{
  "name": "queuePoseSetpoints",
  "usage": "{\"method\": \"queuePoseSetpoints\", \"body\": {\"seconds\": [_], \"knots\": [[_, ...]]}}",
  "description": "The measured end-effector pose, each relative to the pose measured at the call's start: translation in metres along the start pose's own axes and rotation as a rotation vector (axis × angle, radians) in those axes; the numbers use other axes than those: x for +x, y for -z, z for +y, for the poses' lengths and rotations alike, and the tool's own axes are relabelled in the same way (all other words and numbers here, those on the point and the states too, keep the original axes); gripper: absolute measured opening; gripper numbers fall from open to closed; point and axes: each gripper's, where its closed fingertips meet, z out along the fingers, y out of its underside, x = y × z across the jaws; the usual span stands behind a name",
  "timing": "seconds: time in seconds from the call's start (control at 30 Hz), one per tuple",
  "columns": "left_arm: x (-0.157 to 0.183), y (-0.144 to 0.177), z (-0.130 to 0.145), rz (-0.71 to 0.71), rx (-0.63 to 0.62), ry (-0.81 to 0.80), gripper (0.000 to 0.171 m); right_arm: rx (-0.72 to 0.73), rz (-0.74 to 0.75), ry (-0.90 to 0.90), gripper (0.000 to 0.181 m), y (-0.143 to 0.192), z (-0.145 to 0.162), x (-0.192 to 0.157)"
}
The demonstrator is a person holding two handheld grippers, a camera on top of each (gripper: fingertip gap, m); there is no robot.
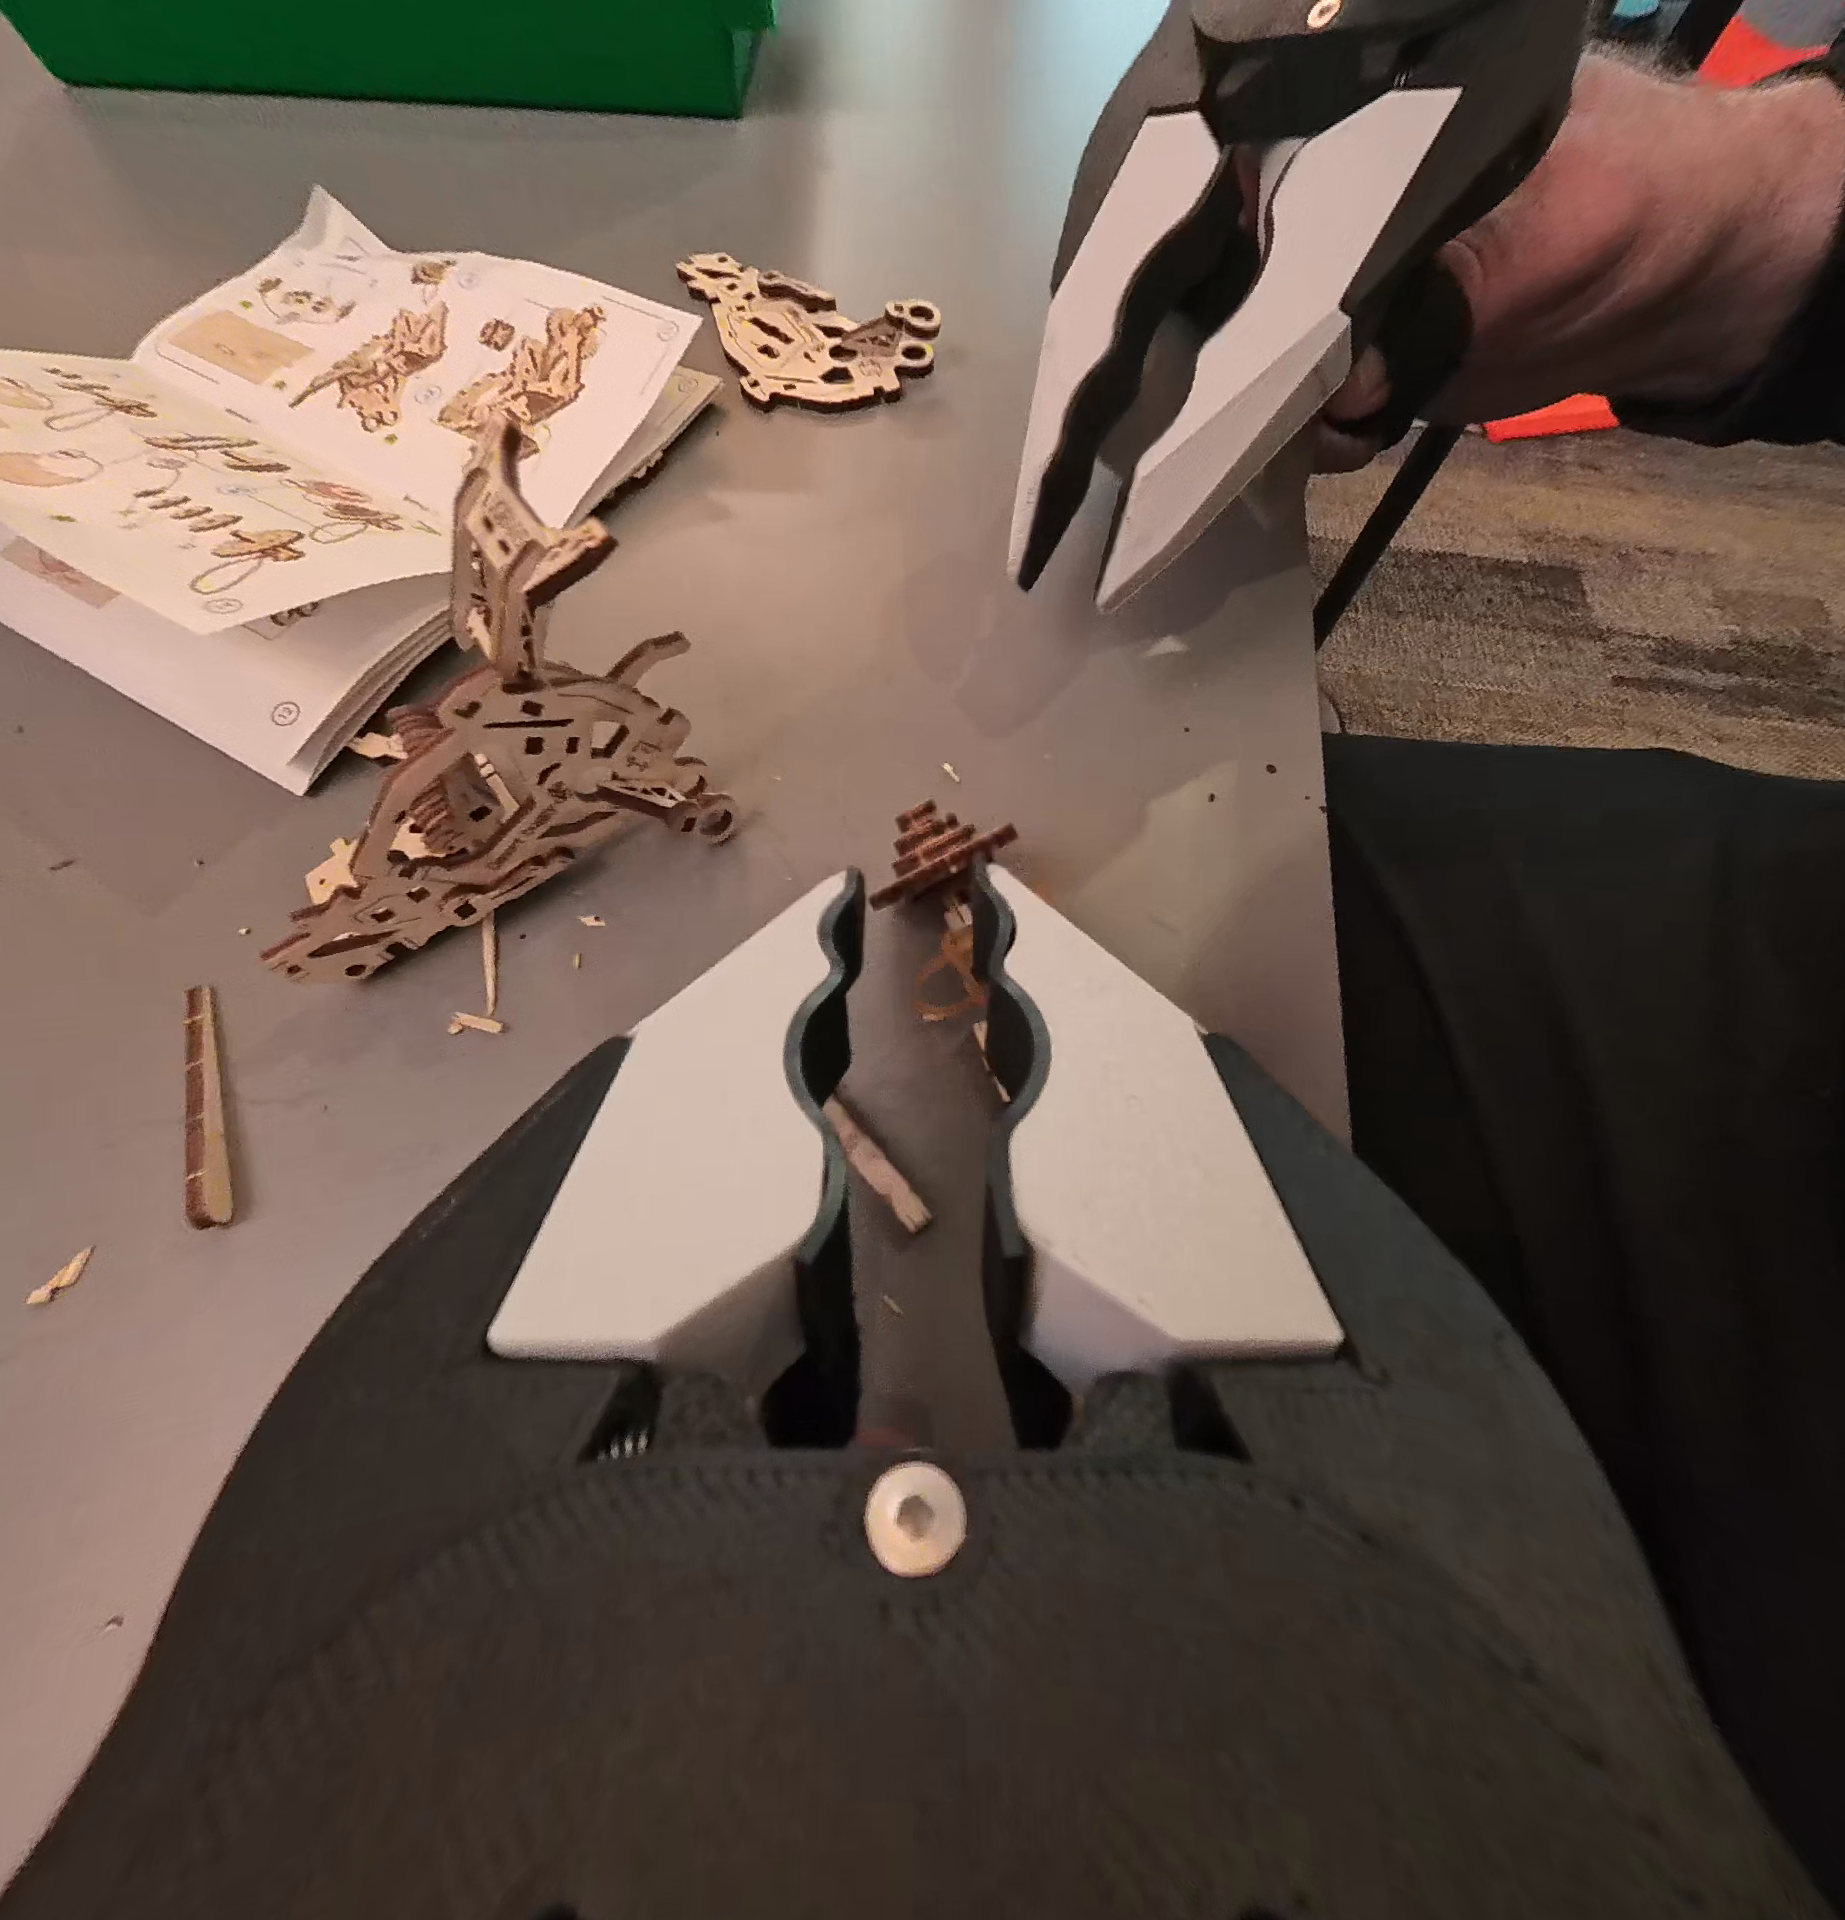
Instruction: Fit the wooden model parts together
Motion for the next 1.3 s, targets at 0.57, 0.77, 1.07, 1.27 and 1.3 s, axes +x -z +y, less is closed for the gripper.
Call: {"method": "queuePoseSetpoints", "body": {"seconds": [0.57, 0.77, 1.07, 1.27, 1.3], "knots": [[-0.147, 0.019, -0.095, -0.195, 0.126, -0.034, 0.028, 0.204, 0.285, 0.022, 0.031, 0.056, -0.071, 0.078], [-0.195, -0.058, -0.098, -0.143, -0.009, -0.099, 0.030, 0.145, 0.439, -0.005, 0.044, 0.056, -0.104, 0.156], [-0.208, -0.108, -0.062, -0.087, -0.070, -0.124, 0.012, -0.088, 0.502, -0.010, 0.056, 0.009, -0.095, 0.245], [-0.211, -0.111, -0.050, -0.096, -0.140, -0.160, 0.009, -0.222, 0.502, 0.005, 0.052, 0.002, -0.066, 0.262], [-0.210, -0.113, -0.047, -0.092, -0.156, -0.167, 0.008, -0.217, 0.506, 0.019, 0.049, 0.002, -0.066, 0.263]]}}
